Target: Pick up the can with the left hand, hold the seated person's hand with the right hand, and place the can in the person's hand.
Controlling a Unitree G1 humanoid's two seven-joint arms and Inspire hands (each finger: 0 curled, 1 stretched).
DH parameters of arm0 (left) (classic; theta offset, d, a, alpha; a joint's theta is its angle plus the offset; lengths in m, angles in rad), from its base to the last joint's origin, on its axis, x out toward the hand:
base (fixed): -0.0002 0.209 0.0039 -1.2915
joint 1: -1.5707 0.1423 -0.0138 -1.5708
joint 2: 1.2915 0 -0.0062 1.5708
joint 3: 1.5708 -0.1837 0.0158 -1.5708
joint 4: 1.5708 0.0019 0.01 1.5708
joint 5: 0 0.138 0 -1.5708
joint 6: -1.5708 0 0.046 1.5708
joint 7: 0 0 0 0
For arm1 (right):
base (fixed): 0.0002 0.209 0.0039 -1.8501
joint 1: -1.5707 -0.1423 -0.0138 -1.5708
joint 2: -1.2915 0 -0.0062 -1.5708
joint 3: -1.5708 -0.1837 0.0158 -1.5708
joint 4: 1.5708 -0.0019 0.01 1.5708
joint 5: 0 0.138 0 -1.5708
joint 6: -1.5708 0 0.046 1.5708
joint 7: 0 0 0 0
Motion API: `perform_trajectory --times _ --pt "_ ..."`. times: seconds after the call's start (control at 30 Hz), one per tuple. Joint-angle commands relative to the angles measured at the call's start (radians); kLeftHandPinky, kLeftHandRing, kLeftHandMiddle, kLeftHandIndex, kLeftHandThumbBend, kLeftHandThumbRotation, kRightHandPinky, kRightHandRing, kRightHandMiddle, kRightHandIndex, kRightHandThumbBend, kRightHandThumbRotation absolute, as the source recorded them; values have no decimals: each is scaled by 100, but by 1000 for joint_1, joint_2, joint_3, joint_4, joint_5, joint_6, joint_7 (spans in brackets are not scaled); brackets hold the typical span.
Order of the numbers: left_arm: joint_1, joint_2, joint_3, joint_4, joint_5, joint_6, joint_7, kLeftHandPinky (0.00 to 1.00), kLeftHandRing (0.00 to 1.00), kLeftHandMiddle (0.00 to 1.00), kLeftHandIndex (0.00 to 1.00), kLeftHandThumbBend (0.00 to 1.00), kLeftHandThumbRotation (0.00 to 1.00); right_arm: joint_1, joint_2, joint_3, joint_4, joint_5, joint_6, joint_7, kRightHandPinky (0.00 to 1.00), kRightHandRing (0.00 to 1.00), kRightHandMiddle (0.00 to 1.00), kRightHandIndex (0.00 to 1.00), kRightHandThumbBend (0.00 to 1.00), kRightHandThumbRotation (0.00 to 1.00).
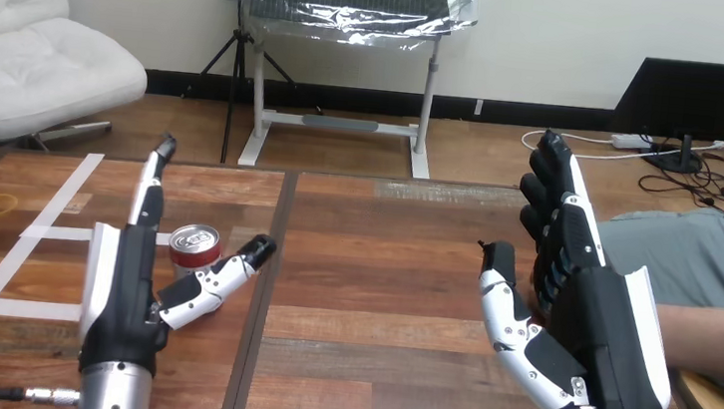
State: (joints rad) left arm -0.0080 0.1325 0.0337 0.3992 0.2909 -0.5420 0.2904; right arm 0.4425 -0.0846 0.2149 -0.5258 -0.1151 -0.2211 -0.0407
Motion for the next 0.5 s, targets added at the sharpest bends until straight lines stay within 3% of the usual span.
perform_trajectory --times 0.0,0.47 --pt "-100 27 -4 47 25 -6 17 94 97 98 97 89 46 -48 17 -15 -25 6 -7 4 100 100 100 100 0 0" --pt "-150 45 -10 136 61 -20 65 93 97 98 98 90 46 -45 15 -22 -25 19 -11 12 100 100 100 100 0 0"
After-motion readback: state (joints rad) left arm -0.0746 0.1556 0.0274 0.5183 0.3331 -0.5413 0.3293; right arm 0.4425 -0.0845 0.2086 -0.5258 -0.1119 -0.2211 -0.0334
